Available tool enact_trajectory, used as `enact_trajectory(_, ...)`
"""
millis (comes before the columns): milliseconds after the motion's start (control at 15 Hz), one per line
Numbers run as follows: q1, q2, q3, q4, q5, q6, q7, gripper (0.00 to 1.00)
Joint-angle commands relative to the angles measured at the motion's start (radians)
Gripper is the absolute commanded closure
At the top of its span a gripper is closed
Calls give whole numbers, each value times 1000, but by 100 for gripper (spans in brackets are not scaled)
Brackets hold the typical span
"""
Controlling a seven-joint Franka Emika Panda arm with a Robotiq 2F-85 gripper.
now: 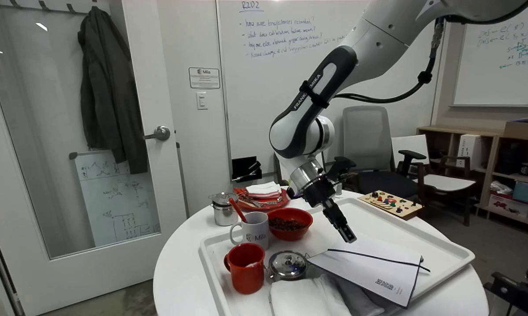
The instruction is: Open the blue book
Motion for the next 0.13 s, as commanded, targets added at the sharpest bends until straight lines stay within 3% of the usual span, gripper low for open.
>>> enact_trajectory(0, -3, 4, 1, 5, -1, -3, 1, 0)
enact_trajectory(67, -3, 4, 2, 4, -1, -3, 1, 0)
